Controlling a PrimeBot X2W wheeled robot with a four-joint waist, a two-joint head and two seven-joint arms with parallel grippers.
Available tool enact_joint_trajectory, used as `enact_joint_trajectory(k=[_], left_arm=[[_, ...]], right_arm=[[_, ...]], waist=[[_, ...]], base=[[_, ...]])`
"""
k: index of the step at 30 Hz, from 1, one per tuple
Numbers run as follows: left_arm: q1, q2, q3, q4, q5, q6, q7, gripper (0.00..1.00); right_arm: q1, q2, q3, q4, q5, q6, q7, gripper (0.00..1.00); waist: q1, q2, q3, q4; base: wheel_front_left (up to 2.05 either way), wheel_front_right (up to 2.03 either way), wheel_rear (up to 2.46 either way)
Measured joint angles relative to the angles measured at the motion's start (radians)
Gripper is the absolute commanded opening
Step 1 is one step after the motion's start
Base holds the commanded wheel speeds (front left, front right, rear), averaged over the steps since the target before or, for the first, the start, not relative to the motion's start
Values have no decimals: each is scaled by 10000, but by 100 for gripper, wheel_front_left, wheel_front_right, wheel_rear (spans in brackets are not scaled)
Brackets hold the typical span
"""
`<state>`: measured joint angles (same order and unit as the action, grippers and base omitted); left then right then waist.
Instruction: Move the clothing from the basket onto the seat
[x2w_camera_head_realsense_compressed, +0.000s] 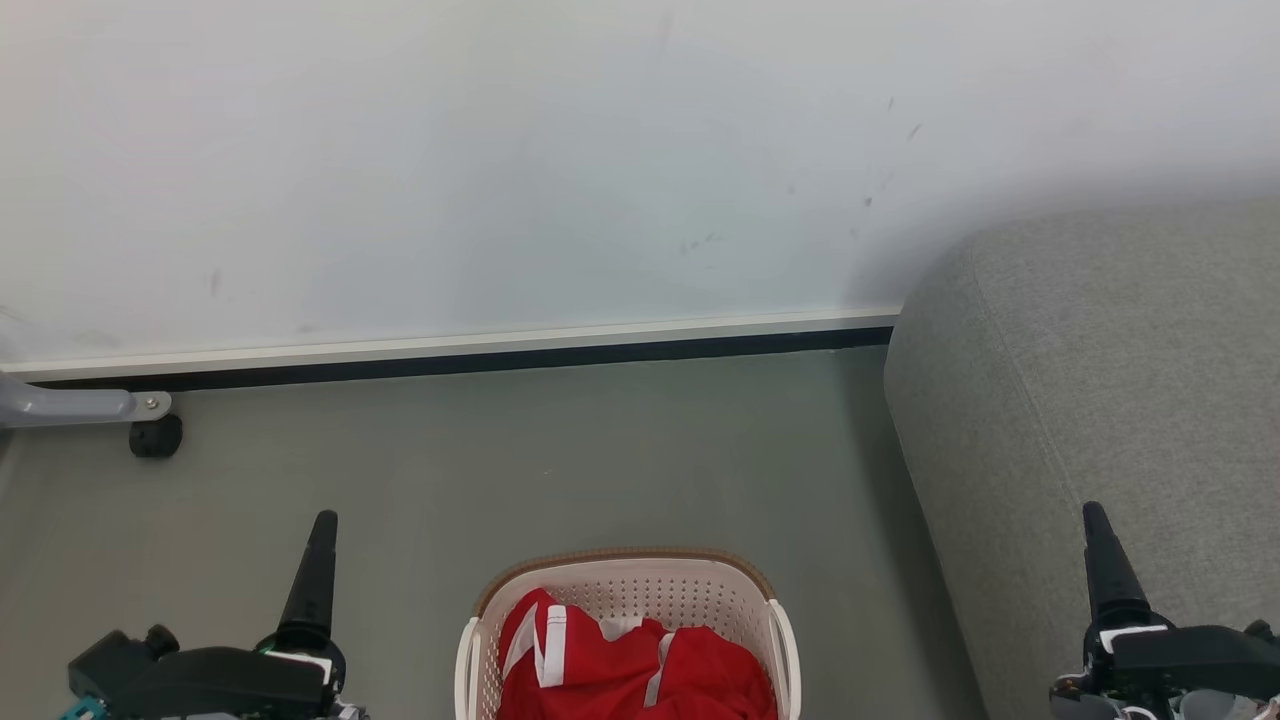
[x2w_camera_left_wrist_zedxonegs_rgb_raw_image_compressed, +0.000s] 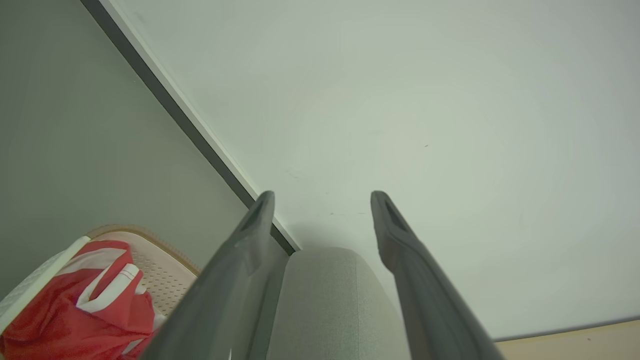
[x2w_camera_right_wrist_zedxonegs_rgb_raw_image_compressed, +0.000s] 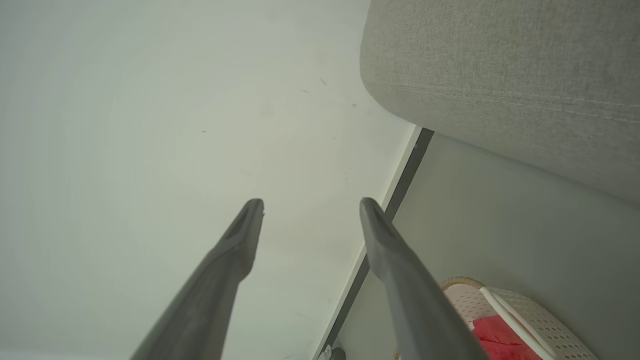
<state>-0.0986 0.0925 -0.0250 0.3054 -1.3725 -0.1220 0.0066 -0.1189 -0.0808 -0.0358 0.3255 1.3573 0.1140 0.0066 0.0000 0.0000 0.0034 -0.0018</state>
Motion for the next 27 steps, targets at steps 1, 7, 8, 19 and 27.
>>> enact_joint_trajectory(k=[1, 7, 8, 19, 27], left_arm=[[-23, 48, -73, -27, 190, 2, -21, 100], [-81, 307, -485, -121, 1260, 255, -270, 100], [-124, 349, -545, -138, 1473, 268, -278, 100], [-331, 815, -1246, -322, 3574, 903, -732, 100], [-420, 1043, -1580, -445, 4847, 1233, -1064, 100]], right_arm=[[-15, -40, 79, -4, -196, -10, -13, 100], [-212, -311, 562, -75, -1386, -205, -265, 100], [-221, -345, 633, -77, -1580, -280, -280, 100], [-593, -882, 1615, -111, -3946, -788, -732, 100], [-787, -1152, 2197, -25, -5402, -1060, -1055, 100]], waist=[[0, 0, -1, -1], [0, 0, -6, -6], [0, 0, -6, -7], [0, 0, 20, -22], [0, 0, 46, -29]], base=[[0, 0, 0], [0, 0, 0], [0, 0, 0], [0, 0, 0], [0, 0, 0]])
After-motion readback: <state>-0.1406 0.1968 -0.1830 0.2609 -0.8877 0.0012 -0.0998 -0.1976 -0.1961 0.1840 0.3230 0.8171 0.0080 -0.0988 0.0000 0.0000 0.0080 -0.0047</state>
